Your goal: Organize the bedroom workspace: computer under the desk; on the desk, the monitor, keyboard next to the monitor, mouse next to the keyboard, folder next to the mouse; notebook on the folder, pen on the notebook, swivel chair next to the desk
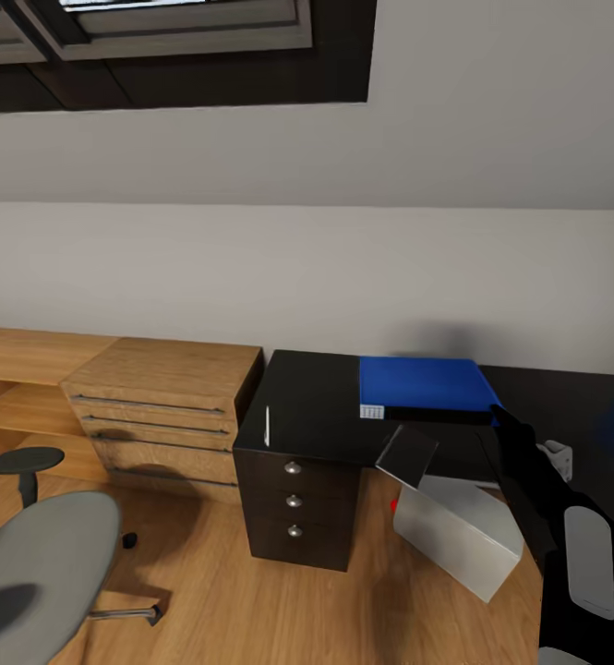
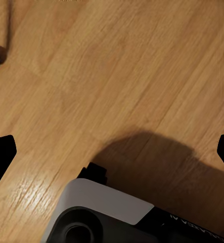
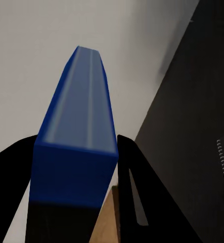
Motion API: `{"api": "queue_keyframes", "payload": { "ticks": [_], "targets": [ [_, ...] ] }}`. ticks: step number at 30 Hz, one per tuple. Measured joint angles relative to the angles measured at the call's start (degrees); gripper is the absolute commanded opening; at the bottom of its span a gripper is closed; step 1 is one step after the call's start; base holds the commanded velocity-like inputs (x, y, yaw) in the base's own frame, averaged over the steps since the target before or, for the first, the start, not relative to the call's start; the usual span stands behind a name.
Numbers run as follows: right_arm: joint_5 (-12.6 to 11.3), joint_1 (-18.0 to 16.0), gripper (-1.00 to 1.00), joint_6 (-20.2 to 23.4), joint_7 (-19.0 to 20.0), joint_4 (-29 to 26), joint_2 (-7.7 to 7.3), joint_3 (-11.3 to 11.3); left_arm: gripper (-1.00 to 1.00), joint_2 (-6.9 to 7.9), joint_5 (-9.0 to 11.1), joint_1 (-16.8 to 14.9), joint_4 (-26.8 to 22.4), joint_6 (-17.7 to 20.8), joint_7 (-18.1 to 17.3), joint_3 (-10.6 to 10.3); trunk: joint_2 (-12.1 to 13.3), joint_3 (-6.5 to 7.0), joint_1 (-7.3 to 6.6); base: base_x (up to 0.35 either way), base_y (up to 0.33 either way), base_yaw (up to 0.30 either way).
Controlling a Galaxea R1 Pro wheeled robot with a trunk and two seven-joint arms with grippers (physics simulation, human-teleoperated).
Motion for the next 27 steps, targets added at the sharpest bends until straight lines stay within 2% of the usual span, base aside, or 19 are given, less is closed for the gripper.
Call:
{"api": "queue_keyframes", "payload": {
  "ticks": [6,11,14,15,17,23,24,25,27],
  "targets": [
    [0.21,0.01,-1.00,-0.74,-0.04,1.69,-0.06,0.23,1.00,0.00,0.00,0.00,0.01,0.00,0.00,0.00,2.41,1.08,-1.32,0.000,0.000,-0.252],
    [0.29,0.00,-1.00,-7.07,-0.02,6.01,-0.14,0.63,1.00,0.00,0.00,0.00,0.01,0.00,0.00,0.00,4.42,1.98,-2.42,0.000,0.000,-0.263],
    [0.13,-0.03,-1.00,-13.21,0.02,8.21,-0.10,1.03,1.00,-0.02,0.00,0.00,0.01,0.00,0.00,0.00,5.62,2.52,-3.08,0.000,0.000,-0.264],
    [0.09,-0.06,-1.00,-18.72,0.01,10.65,-0.14,1.92,1.00,-0.03,0.00,0.00,0.01,0.00,0.00,0.00,6.03,2.70,-3.30,0.000,0.000,-0.264],
    [-0.07,-0.08,-1.00,-21.50,-0.02,12.09,-0.15,2.37,1.00,-0.02,0.00,0.00,0.01,0.00,0.00,0.00,6.83,3.06,-3.74,0.000,0.000,-0.264],
    [0.03,-0.53,-1.00,-35.39,-0.10,22.04,-0.14,4.82,1.00,-0.07,0.00,0.00,0.00,0.00,0.00,0.00,9.24,4.13,-5.05,0.000,0.000,-0.200],
    [0.03,-0.56,-1.00,-36.58,-0.10,22.78,-0.14,5.17,1.00,-0.08,0.00,0.01,-0.01,0.00,0.01,0.00,9.64,4.31,-5.27,0.000,0.000,-0.017],
    [-0.22,-0.64,-1.00,-45.70,-0.13,26.74,-0.15,9.33,1.00,-0.15,0.01,0.01,-0.01,0.00,0.01,-0.01,10.04,4.50,-5.49,0.000,0.000,-0.011],
    [-0.27,-0.68,-1.00,-50.47,-0.08,28.85,-0.10,11.79,1.00,-0.16,0.01,0.01,0.00,0.00,0.01,0.00,10.84,4.92,-5.93,0.000,0.000,-0.006]
  ]
}}
